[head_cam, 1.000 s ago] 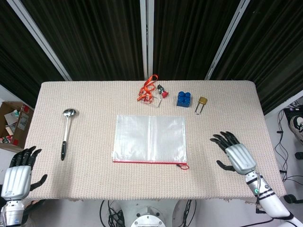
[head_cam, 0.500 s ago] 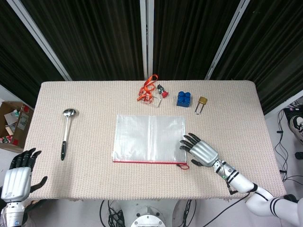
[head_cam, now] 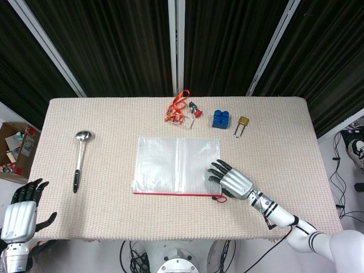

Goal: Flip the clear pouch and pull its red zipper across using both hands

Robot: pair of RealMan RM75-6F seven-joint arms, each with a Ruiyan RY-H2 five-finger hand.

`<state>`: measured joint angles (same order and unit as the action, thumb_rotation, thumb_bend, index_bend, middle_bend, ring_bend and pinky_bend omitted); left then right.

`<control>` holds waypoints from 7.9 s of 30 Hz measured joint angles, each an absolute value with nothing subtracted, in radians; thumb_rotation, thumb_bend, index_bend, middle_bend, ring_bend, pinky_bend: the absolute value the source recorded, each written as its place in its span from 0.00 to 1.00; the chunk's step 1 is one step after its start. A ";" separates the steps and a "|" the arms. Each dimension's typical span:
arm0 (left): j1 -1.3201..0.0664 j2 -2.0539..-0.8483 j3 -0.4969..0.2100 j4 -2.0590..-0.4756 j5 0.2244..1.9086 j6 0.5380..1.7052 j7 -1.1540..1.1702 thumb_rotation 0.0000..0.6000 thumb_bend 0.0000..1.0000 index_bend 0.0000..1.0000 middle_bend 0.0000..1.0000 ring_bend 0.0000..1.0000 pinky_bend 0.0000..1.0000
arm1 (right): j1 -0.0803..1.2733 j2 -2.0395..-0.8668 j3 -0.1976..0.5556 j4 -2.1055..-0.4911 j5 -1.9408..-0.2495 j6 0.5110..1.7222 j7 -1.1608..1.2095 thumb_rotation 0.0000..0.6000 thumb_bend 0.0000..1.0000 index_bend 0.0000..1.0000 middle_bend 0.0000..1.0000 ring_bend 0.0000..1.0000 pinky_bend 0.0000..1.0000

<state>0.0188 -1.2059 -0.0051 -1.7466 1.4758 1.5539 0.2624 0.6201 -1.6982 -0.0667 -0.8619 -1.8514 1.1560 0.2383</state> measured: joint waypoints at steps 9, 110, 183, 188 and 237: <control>0.019 -1.203 -0.008 -1.735 1.482 1.557 0.243 1.00 0.16 0.16 0.10 0.10 0.14 | 0.638 -1.809 -0.073 -0.667 -1.862 1.275 0.341 1.00 0.53 0.62 0.36 0.15 0.09; -0.020 -1.245 -0.010 -1.657 1.500 1.523 0.165 1.00 0.16 0.16 0.10 0.10 0.14 | 0.864 -1.596 0.015 -1.224 -1.502 0.840 -0.069 1.00 0.01 0.00 0.00 0.00 0.00; -0.029 -1.277 -0.022 -1.560 1.482 1.486 -0.016 1.00 0.15 0.16 0.10 0.10 0.14 | 1.228 -2.025 0.005 -0.687 -1.720 0.907 0.277 1.00 0.47 0.83 0.25 0.00 0.00; -0.086 -1.292 -0.035 -1.540 1.512 1.432 -0.101 1.00 0.14 0.16 0.10 0.10 0.14 | 1.203 -1.971 0.005 -0.773 -1.737 1.008 0.265 1.00 0.48 0.88 0.25 0.00 0.00; -0.546 -1.572 -0.031 -1.313 1.689 1.252 -0.622 1.00 0.29 0.47 0.15 0.10 0.14 | 1.171 -1.791 0.146 -1.166 -1.737 1.145 0.100 1.00 0.48 0.89 0.23 0.00 0.00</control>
<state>-0.5458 -1.5720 -0.0307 -1.3129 1.6887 1.2516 -0.6224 1.1711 -1.7910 0.1463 -1.1664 -1.7372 1.1454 0.1004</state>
